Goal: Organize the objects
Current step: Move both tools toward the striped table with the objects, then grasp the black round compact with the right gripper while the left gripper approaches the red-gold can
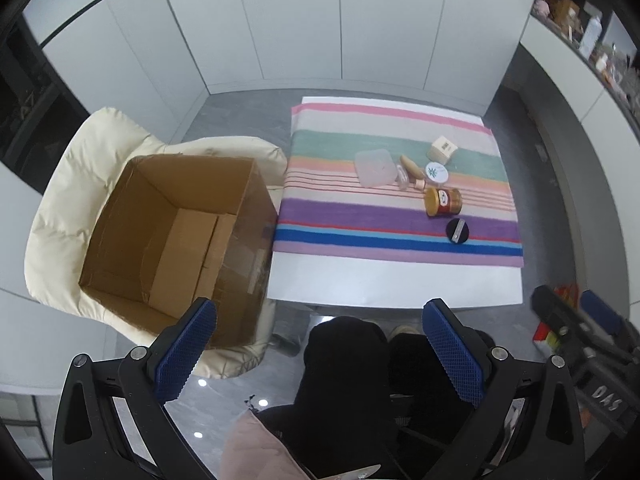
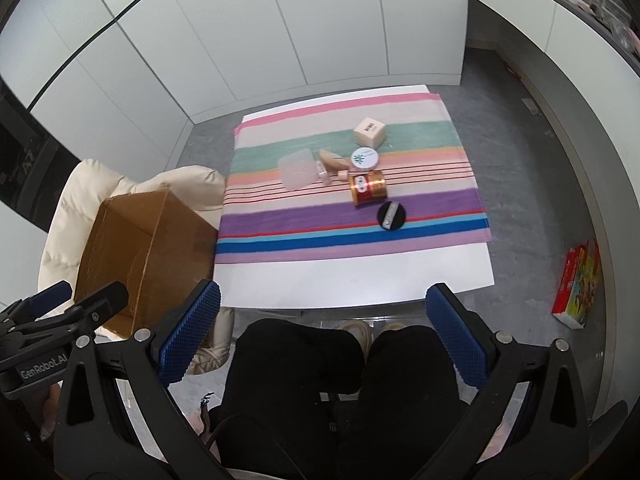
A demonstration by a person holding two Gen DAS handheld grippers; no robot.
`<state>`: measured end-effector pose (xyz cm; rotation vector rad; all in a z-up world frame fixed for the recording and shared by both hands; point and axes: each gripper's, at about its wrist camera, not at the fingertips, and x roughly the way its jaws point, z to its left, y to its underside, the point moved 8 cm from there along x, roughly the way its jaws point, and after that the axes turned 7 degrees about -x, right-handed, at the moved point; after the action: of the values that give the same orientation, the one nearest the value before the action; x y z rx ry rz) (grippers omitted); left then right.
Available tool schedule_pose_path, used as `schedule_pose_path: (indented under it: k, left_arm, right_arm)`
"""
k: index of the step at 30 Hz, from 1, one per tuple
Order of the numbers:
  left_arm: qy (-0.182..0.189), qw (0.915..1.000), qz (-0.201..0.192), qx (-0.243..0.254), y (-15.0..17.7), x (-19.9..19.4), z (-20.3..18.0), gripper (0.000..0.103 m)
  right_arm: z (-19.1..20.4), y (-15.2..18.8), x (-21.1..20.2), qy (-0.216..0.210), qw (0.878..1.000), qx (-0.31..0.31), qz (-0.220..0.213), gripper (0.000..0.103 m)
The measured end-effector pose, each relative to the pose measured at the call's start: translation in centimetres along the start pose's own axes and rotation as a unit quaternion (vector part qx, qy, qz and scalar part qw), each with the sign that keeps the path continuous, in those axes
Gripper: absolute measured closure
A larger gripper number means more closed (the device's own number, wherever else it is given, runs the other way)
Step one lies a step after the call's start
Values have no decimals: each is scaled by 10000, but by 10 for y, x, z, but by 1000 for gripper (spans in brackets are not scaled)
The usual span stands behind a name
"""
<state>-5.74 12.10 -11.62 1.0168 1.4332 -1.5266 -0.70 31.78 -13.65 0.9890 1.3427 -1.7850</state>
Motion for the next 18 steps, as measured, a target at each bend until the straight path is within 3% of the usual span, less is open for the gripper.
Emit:
schedule_pose_path:
  k: [4,7,11,18]
  left_arm:
    - [-109,9999,18,52,-1,11,-15,0]
    - [155,9997,155,69,0,21,-32,0]
    - [471,9989,59,6,-4,32,-59,0]
    - [411,9985,38,358,-10,57,-94,0]
  right_arm:
    - [-27,0,3,-21,9997,246,-19,0]
    - [-48,0,5,28,9993,380,-49,0]
    - [-70,-2,12,87,9988,483,-71,0]
    - [-101,-16,18,73,9975,479,-509,0]
